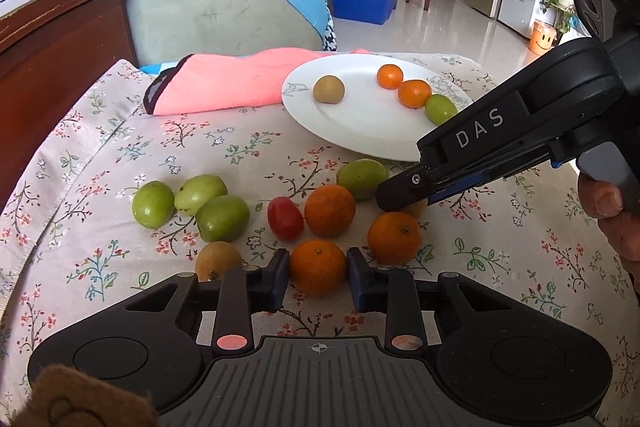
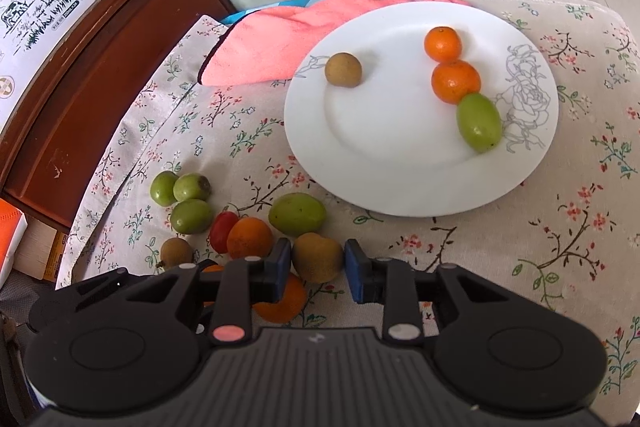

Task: Organize fruits
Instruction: 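Grasp a tangerine with the left tool while the right tool grasps a brown kiwi, then carry the tangerine onto the plate with the left tool while the right tool places the kiwi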

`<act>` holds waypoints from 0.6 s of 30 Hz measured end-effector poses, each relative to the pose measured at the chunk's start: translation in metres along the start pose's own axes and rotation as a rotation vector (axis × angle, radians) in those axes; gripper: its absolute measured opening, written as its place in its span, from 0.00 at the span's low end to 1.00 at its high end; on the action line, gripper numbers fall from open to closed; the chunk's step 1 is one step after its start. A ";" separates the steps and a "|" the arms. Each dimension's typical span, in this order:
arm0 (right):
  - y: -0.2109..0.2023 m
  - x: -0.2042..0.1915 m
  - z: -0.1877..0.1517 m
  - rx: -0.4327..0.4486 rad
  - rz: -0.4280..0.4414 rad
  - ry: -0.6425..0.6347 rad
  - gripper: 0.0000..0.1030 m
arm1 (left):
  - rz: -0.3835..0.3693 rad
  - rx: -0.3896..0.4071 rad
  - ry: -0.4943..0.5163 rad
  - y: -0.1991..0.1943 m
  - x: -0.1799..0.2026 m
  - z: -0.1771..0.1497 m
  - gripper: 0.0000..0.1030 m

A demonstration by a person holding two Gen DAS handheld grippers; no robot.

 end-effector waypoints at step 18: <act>-0.040 -0.002 0.023 0.083 0.102 0.043 0.28 | 0.022 0.126 -0.158 -0.031 -0.020 0.040 0.27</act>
Point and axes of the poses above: each gripper's, at about its wrist camera, not at the fingertips, and y roughly the way its jaws point, x to its right, z to its top, the point moved 7 cm from there along y, roughly the way its jaws point, and after that the axes turned 10 degrees about y, right-handed, at the moved point
